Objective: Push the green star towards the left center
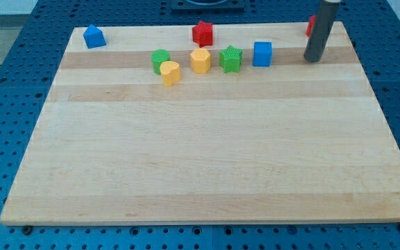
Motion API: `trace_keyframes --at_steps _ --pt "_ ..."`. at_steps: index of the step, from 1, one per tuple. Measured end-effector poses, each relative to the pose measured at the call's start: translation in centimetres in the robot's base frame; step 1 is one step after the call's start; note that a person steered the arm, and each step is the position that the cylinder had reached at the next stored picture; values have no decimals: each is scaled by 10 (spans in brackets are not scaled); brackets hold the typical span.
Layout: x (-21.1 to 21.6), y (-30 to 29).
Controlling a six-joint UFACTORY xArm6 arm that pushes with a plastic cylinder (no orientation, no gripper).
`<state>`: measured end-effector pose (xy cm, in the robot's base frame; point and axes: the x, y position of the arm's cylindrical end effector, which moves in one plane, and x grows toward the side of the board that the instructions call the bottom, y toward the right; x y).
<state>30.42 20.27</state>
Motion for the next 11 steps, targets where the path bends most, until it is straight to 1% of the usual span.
trace_keyframes --at_steps 4,6,9,10,11 --pt "-2 -41" --pt "-33 -63" --pt "-35 -144" --pt "-22 -154" --pt "30 -154"
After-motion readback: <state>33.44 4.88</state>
